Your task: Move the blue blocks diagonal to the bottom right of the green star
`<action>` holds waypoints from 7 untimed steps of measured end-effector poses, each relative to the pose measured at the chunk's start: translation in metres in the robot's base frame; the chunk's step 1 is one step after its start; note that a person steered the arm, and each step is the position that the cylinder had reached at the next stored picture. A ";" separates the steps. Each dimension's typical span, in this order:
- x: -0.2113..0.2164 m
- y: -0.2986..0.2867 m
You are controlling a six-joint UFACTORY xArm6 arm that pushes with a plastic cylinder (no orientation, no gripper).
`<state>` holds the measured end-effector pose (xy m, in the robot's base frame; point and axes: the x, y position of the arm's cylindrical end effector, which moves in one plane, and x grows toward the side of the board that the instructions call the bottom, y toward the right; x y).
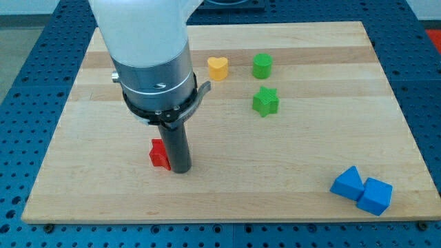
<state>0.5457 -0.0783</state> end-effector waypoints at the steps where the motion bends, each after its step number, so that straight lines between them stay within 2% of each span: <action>1: 0.001 0.002; 3: 0.000 0.011; 4: 0.048 0.013; 5: 0.069 -0.031; 7: 0.038 -0.040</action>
<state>0.5840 -0.1187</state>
